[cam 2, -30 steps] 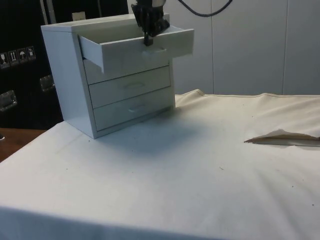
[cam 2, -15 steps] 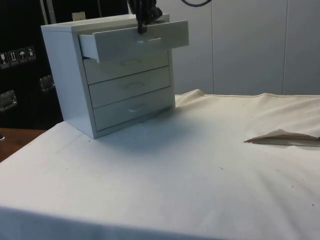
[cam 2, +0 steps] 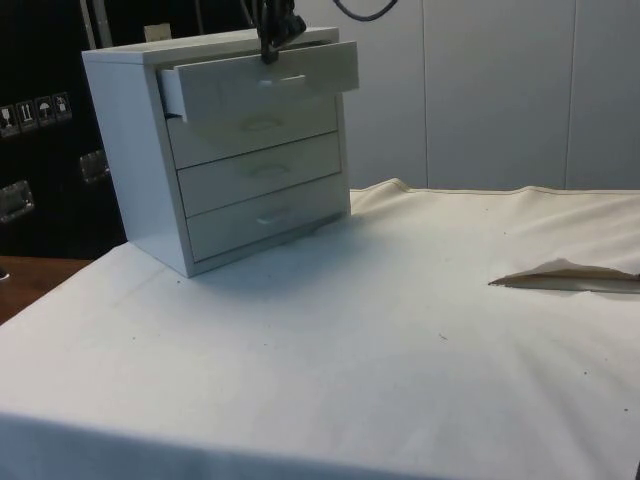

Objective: Open the drawer, then close it.

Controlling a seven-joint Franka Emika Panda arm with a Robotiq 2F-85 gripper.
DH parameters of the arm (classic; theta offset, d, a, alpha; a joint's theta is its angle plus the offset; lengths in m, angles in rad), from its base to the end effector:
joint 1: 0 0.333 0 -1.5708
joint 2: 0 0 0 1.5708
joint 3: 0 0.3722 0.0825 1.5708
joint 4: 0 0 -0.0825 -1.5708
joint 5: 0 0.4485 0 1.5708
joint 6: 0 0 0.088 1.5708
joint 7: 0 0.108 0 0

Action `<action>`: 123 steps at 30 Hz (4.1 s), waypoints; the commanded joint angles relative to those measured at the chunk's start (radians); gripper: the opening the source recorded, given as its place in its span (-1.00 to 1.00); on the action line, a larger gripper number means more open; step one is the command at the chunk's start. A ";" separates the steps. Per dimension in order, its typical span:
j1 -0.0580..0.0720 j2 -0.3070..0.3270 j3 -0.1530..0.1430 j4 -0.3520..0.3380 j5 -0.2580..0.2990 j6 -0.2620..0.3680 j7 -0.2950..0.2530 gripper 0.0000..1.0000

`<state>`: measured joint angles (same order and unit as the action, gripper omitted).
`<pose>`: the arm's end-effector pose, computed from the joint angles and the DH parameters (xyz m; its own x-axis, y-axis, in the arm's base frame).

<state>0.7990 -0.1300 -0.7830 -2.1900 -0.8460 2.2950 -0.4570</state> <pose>0.5888 -0.0179 0.4728 0.5976 0.7727 -0.2141 0.7294 -0.4131 0.5453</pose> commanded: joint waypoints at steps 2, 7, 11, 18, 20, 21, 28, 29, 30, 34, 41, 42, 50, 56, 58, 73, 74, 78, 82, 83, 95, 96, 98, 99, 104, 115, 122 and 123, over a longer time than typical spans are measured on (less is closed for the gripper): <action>0.000 0.013 -0.012 0.010 0.005 0.011 -0.007 -1.00; -0.002 0.062 -0.042 0.046 0.049 0.046 -0.051 -1.00; 0.000 0.067 -0.050 0.047 0.046 0.051 -0.044 -1.00; 0.000 0.094 -0.069 0.062 0.070 0.072 -0.062 -1.00; -0.007 0.133 -0.087 0.081 0.108 0.106 -0.094 -1.00; -0.007 0.137 -0.090 0.082 0.111 0.109 -0.096 -1.00; -0.009 0.158 -0.107 0.089 0.131 0.133 -0.107 -1.00; -0.009 0.163 -0.111 0.090 0.135 0.140 -0.108 -1.00; -0.009 0.166 -0.114 0.090 0.136 0.144 -0.108 -1.00; -0.011 0.174 -0.120 0.091 0.140 0.155 -0.108 -1.00; -0.011 0.183 -0.130 0.098 0.142 0.168 -0.107 -1.00; -0.011 0.185 -0.133 0.098 0.143 0.172 -0.107 -1.00; -0.016 0.199 -0.140 0.107 0.155 0.185 -0.110 -1.00; -0.015 0.210 -0.150 0.113 0.155 0.190 -0.108 -1.00; -0.016 0.214 -0.151 0.116 0.158 0.191 -0.109 -1.00; -0.002 0.187 -0.152 0.095 0.116 0.171 -0.071 -1.00; 0.000 0.182 -0.151 0.092 0.112 0.168 -0.065 -1.00; 0.007 0.151 -0.145 0.071 0.087 0.152 -0.041 -1.00; 0.009 0.135 -0.137 0.060 0.076 0.145 -0.027 -1.00; 0.009 0.131 -0.134 0.057 0.073 0.143 -0.020 -1.00; 0.009 0.067 -0.086 0.013 0.015 0.107 0.097 -1.00; 0.009 0.062 -0.083 0.010 0.011 0.104 0.106 -1.00; 0.009 0.057 -0.079 0.006 0.008 0.101 0.115 -1.00; 0.009 0.052 -0.076 0.002 0.005 0.098 0.125 -1.00; 0.008 0.026 -0.060 -0.019 -0.007 0.084 0.175 -1.00; 0.008 0.005 -0.040 -0.045 -0.006 0.073 0.256 -1.00; 0.007 -0.010 -0.028 -0.064 -0.006 0.069 0.310 -1.00; 0.007 -0.012 -0.026 -0.067 -0.006 0.069 0.318 -1.00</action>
<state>0.8090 -0.1370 -0.8130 -2.2570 -0.8360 2.3710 -0.1510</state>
